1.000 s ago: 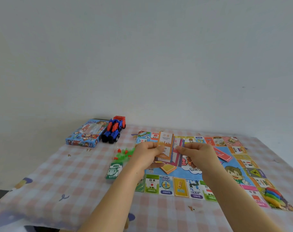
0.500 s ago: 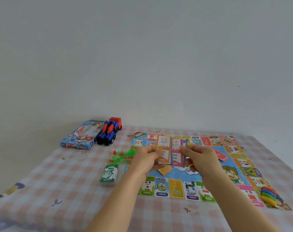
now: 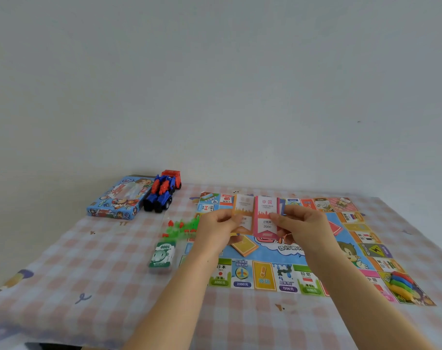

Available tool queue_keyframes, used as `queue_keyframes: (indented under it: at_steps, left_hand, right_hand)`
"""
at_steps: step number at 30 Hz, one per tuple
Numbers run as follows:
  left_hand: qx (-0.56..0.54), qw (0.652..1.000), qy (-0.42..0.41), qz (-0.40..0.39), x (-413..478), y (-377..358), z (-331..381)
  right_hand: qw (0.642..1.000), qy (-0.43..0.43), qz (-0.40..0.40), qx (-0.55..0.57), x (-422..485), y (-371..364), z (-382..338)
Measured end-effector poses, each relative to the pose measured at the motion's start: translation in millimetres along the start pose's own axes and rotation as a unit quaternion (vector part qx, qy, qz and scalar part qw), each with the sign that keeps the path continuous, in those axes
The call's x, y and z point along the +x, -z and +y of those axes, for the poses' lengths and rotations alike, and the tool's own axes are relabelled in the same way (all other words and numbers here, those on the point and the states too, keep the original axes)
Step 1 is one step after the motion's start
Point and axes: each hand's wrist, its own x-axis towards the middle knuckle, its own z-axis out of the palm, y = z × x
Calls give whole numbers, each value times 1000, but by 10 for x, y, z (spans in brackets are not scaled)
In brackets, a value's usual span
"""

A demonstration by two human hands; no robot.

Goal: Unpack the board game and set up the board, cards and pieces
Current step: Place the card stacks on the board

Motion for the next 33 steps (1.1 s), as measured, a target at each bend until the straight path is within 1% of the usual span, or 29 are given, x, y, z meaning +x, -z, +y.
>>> queue_keyframes:
  at_steps: [4, 9, 11, 13, 15, 19, 22, 27, 31, 33]
  left_hand:
    - [42, 997, -14, -66, -31, -110, 14]
    - [91, 992, -6, -91, -38, -130, -29]
    - [168, 981, -33, -91, -21, -114, -54]
    - [266, 957, -78, -85, -17, -116, -63]
    - [303, 942, -103, -96, -20, -150, -75]
    - [340, 926, -104, -125, -43, -205, -138]
    - [362, 917, -120, -121, -40, -216, -181]
    - [362, 916, -138, -106, -31, -232, -171]
    - [354, 921, -140, -88, -9, -247, -155]
    - [365, 916, -129, -100, -4, -246, -161]
  right_hand:
    - [998, 24, -5, -50, 31, -52, 34]
    - [996, 5, -5, -85, 36, 5, 65]
    - [995, -1, -8, -97, 32, 38, 68]
    - [993, 3, -8, -120, 23, 49, 88]
    - [989, 7, -5, -145, 8, 60, 135]
    - [986, 0, -11, -168, -41, 84, 251]
    - [984, -10, -13, -176, -64, 84, 326]
    - [986, -26, 14, -162, -39, 100, 398]
    - [988, 0, 31, -150, -34, 149, 408]
    - [988, -4, 29, -153, -30, 161, 430]
